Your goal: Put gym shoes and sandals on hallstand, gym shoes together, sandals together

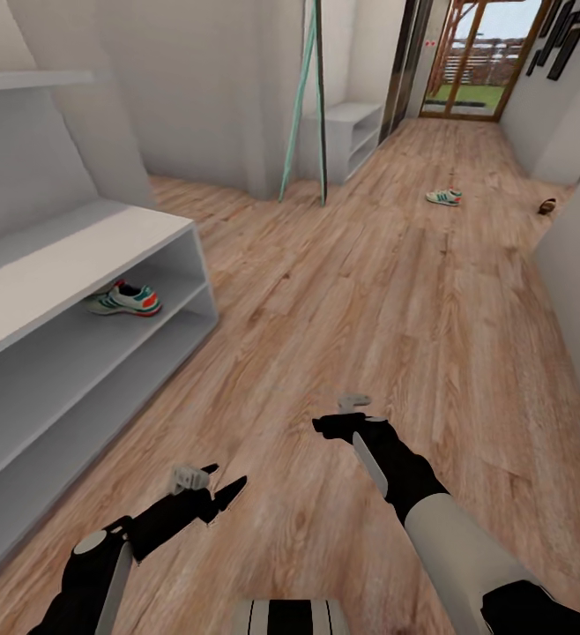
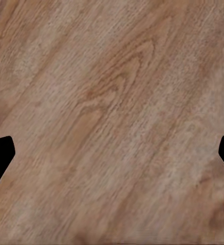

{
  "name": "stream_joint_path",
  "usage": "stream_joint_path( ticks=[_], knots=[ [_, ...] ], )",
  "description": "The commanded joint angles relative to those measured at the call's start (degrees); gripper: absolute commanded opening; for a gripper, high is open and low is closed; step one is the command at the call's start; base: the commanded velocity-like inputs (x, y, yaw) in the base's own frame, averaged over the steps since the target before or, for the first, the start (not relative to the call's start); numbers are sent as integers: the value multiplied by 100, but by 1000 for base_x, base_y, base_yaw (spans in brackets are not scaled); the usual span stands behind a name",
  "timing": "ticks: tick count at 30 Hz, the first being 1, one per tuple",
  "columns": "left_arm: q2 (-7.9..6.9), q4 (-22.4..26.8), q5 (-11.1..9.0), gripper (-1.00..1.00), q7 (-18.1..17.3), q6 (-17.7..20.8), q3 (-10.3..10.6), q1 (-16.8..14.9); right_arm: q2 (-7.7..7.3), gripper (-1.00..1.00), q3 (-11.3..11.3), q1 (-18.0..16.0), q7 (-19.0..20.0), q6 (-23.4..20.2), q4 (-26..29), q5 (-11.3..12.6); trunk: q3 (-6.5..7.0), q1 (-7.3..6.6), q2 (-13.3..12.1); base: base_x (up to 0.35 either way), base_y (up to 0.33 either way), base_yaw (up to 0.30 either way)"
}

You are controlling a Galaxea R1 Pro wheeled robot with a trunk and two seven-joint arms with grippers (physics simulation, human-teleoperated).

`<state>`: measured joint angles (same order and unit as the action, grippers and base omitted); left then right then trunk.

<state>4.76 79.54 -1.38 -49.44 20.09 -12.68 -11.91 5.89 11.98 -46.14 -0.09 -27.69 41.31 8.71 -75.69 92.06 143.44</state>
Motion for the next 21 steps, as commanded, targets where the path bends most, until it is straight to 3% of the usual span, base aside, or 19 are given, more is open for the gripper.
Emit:
stream_joint_path(
  ticks=[1,5,11,15,21],
  knots=[
    [5,-3,-2,100,196,1,-56,0,0,100,-1,0,0,0,0,-1,-4,0,0,0,0,-271],
    [15,-8,-2,100,897,3,-130,-3,0,100,-2,0,-3,0,0,-1,-22,0,0,0,0,-268],
    [23,-9,23,100,2217,4,-126,-4,0,100,-4,0,-21,2,21,1,-47,0,0,0,0,-204],
    [24,-10,20,100,2739,4,-116,-4,0,100,-12,0,-24,1,42,6,-57,0,0,0,0,-145],
    [25,-11,-6,100,2984,4,-120,-4,0,100,-22,0,-30,0,47,5,-61,0,0,0,0,-159]
  ],
)
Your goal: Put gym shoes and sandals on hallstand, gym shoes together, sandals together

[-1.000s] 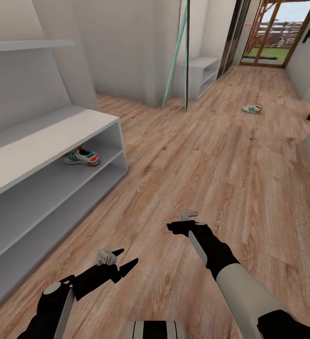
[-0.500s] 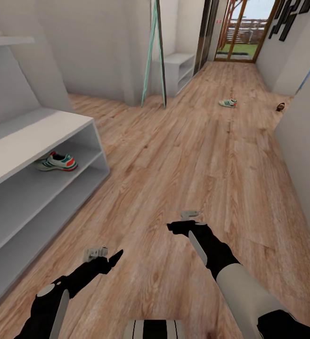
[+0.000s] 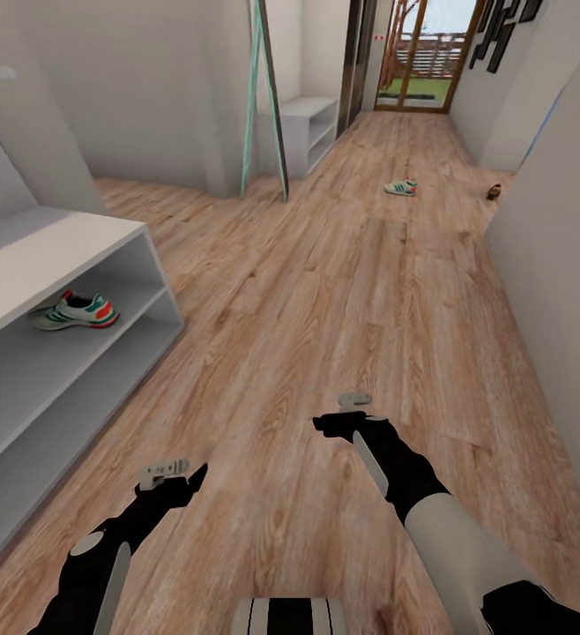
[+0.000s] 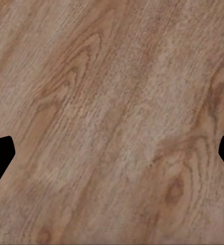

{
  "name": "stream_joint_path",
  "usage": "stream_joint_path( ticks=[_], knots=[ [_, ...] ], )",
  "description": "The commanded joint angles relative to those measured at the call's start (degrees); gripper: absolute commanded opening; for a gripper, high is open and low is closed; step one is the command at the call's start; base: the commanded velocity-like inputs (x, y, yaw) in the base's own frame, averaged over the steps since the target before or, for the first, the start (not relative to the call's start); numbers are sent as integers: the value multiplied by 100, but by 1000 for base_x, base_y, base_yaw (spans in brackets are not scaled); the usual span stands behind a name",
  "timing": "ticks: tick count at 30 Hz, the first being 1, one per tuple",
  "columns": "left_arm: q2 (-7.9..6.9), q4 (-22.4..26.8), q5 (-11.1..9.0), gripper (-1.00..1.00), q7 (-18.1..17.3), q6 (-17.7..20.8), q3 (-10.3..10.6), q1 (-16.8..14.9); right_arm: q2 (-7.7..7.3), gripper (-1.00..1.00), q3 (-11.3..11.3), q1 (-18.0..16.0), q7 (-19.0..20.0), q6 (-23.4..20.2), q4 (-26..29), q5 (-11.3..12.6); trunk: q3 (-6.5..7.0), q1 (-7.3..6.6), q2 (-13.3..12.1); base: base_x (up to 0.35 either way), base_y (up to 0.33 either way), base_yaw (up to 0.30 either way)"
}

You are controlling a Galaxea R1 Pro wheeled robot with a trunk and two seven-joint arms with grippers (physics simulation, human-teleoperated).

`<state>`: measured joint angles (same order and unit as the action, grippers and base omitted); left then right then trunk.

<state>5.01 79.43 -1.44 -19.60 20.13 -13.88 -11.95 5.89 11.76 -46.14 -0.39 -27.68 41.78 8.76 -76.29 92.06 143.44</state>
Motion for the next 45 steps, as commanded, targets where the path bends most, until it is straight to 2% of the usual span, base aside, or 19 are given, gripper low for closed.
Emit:
stream_joint_path(
  ticks=[1,25,33,45],
  knots=[
    [0,1,-2,100,8,0,0,0,0,100,-3,0,-1,0,-1,-2,0,0,0,0,0,-194],
    [-3,1,-31,100,36,0,11,-1,0,100,-8,0,4,-7,10,25,-1,0,0,8,0,-251],
    [-5,2,-30,100,35,0,16,-1,0,100,-7,0,9,-6,9,26,-1,0,0,253,0,-240],
    [-7,2,-7,100,42,0,24,-1,0,100,-7,0,43,-7,-2,17,-1,0,0,325,0,-27]
  ],
)
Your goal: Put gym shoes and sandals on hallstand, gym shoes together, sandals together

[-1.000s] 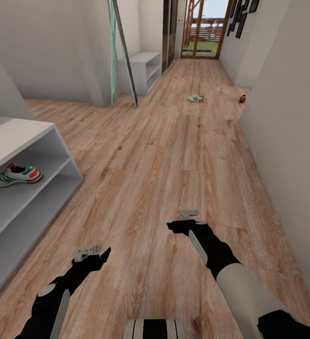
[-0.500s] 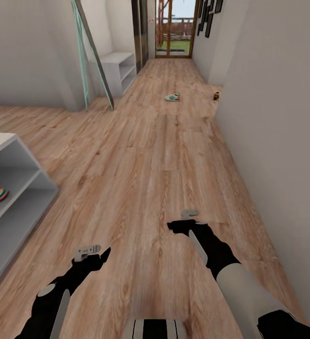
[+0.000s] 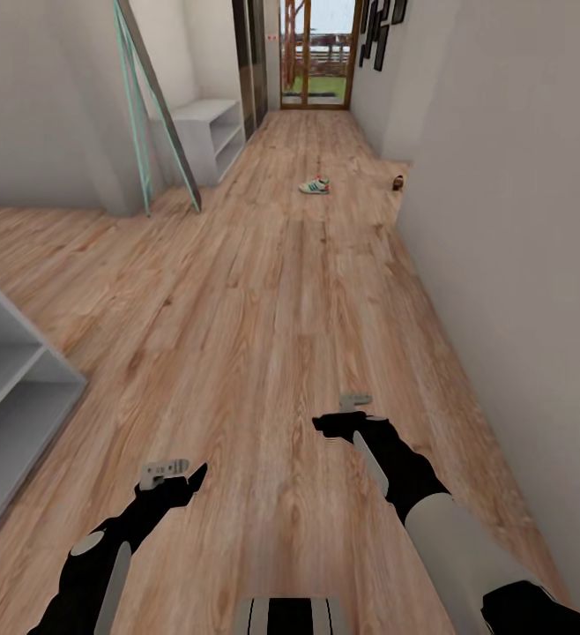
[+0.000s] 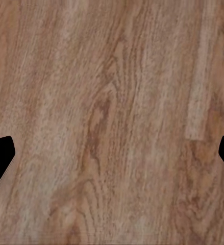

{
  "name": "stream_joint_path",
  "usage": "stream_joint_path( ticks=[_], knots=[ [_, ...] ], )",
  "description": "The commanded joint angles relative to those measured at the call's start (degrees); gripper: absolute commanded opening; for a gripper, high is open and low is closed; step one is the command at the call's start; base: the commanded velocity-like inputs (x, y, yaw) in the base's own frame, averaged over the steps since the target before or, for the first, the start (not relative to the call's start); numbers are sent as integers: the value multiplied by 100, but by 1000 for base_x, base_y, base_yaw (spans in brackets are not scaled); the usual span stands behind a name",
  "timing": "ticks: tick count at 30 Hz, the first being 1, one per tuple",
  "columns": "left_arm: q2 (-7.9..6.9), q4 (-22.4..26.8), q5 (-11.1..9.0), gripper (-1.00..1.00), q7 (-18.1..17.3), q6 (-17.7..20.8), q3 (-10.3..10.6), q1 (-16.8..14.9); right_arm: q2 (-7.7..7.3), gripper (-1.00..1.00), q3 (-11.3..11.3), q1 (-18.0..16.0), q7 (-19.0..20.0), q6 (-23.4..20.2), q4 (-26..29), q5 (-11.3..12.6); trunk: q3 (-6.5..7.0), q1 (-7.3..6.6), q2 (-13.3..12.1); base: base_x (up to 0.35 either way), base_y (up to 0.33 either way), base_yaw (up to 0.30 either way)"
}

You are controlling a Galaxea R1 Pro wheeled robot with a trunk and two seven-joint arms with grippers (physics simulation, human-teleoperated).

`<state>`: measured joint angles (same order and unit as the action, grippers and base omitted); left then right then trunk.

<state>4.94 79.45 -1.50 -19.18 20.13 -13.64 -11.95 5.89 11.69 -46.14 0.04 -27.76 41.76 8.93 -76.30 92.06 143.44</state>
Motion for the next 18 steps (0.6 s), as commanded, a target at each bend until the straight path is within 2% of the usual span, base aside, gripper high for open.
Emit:
stream_joint_path(
  ticks=[1,8,18],
  knots=[
    [0,0,2,100,0,0,0,0,-3,100,0,0,2,-1,0,6,0,0,0,322,0,-2],
    [-2,0,2,100,2,7,1,0,-67,100,7,0,4,-1,5,13,0,0,0,320,0,-1],
    [0,0,-6,100,2,9,-31,0,-77,100,17,0,5,0,7,8,0,0,0,324,0,0]
  ],
)
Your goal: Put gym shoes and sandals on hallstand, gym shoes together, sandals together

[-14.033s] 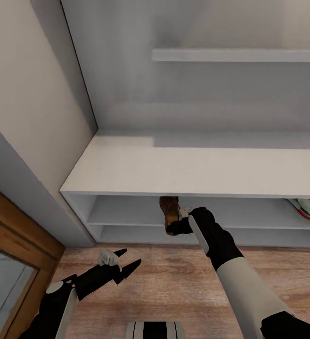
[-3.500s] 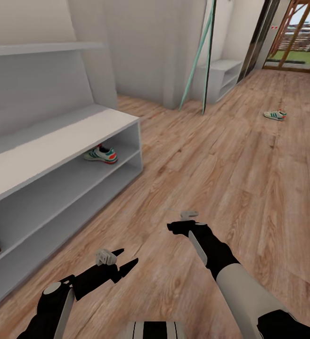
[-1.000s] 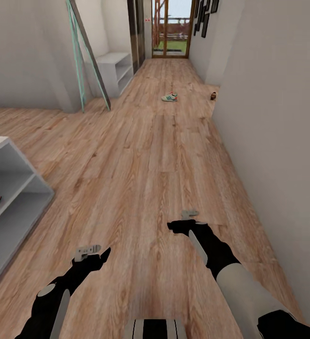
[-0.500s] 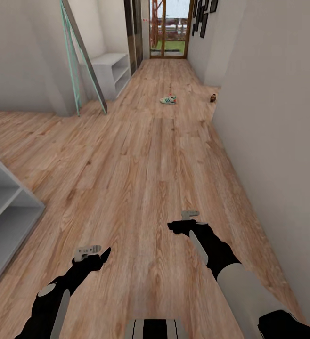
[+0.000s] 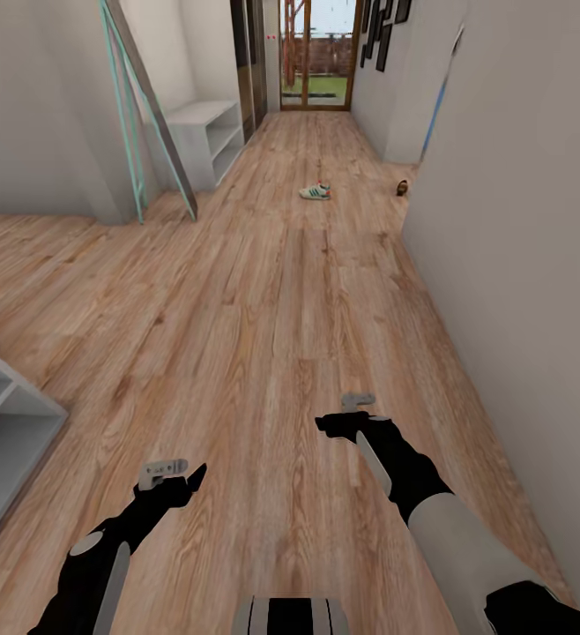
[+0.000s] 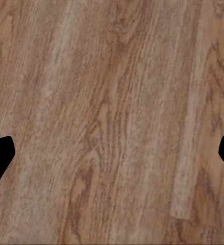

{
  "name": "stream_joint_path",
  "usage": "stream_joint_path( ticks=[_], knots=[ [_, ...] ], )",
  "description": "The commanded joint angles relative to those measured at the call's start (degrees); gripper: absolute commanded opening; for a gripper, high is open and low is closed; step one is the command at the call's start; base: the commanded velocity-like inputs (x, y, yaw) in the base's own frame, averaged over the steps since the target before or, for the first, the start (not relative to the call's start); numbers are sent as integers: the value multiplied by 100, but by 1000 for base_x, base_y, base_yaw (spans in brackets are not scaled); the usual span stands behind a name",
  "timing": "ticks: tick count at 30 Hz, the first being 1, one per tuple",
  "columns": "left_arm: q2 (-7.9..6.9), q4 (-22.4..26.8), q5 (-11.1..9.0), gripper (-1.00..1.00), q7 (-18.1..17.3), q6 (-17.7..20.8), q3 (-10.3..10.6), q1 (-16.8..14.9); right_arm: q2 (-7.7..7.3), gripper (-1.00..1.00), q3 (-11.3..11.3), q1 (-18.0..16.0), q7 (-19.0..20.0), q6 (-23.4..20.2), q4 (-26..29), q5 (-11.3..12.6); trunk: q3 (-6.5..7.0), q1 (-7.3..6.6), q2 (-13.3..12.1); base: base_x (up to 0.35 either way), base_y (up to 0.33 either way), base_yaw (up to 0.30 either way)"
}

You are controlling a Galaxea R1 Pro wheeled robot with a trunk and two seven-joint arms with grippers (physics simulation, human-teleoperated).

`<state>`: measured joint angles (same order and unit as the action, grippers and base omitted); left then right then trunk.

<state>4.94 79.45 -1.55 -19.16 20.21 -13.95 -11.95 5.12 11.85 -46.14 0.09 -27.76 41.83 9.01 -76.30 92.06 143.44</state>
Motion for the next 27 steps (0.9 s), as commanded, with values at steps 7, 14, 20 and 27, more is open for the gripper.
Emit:
stream_joint_path(
  ticks=[7,14,20,27],
  knots=[
    [0,0,-15,100,0,0,-20,0,6,100,1,0,-2,-1,0,-18,0,0,0,327,0,0],
    [0,0,-12,100,0,0,-13,0,7,100,1,0,-14,-3,0,-28,0,0,0,328,0,0],
    [0,0,-19,100,-5,0,-19,0,7,100,3,0,-17,-26,0,-32,0,0,0,328,0,0],
    [0,0,-24,100,-5,0,-20,0,7,100,4,0,-17,-35,-2,-31,0,0,0,328,0,0]
  ],
)
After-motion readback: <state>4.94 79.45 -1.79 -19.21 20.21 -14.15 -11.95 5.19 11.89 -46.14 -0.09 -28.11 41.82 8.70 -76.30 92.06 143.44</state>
